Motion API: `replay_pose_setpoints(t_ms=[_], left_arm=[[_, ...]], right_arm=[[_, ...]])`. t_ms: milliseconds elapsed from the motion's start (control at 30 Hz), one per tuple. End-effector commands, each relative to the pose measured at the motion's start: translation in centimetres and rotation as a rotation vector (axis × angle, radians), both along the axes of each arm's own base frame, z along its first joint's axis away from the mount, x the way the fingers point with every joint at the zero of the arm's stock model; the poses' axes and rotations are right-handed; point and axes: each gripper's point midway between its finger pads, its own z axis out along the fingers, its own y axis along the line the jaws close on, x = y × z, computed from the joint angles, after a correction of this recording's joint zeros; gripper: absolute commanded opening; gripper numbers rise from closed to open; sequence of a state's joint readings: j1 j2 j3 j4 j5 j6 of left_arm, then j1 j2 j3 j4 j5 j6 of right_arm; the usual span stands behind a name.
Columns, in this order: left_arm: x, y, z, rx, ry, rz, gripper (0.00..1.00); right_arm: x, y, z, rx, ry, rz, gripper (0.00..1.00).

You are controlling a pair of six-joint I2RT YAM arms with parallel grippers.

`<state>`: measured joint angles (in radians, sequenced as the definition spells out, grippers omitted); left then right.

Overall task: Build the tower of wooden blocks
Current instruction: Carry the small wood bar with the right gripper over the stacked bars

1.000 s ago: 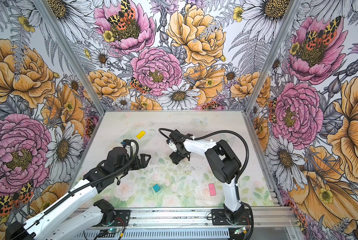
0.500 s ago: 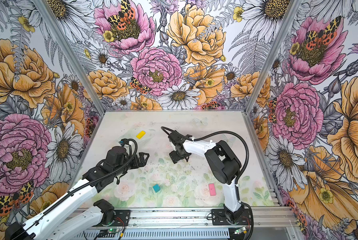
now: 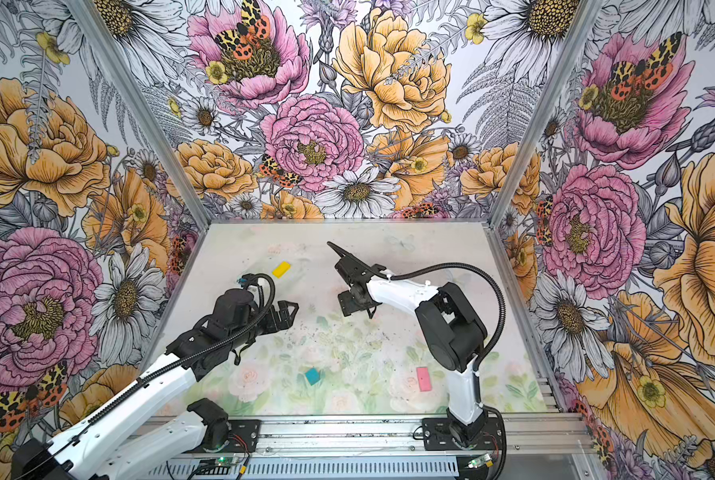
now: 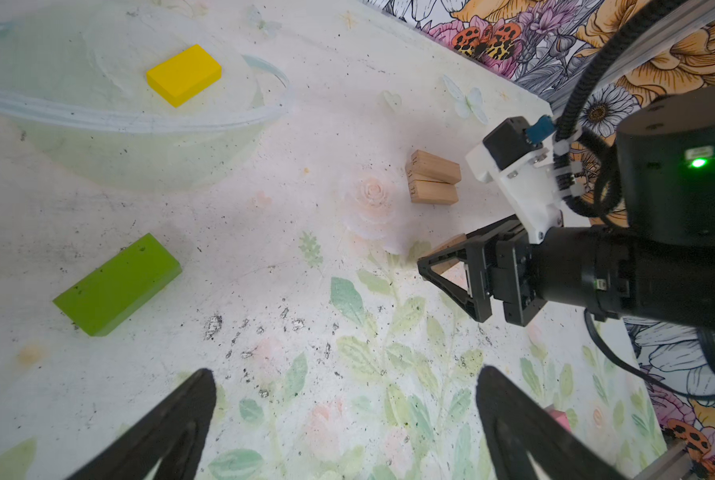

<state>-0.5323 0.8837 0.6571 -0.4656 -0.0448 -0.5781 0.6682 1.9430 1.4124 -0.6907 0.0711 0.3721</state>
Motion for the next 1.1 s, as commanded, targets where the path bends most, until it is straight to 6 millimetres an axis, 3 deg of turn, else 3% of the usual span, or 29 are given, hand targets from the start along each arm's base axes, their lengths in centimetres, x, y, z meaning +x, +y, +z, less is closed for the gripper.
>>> replay_pose_setpoints(t_ms=[0,133,500,1067], left_arm=[[1.1,-0.1,2.2,-0.023,-0.060,0.024,0.99],[1.4,-0.2,2.8,-0.022,-0.069,0.023,0.99],[1.8,-0.6,3.1,-0.020,-0.076,0.034,0.99],[2.6,-1.8,2.9,0.008,-0.073,0.012,0.99]], right_arm=[[2.1,0.2,3.5,0.029,-0.106,-0.060,0.39],[3.4,-0.2,4.2,0.039,-0.127,-0.091,0.39],[6.0,-2.8,3.5,0.053,-0.120,-0.251,0.39],[7.6,-2.8,1.2,0.079,-0.078,-0.306,0.40]])
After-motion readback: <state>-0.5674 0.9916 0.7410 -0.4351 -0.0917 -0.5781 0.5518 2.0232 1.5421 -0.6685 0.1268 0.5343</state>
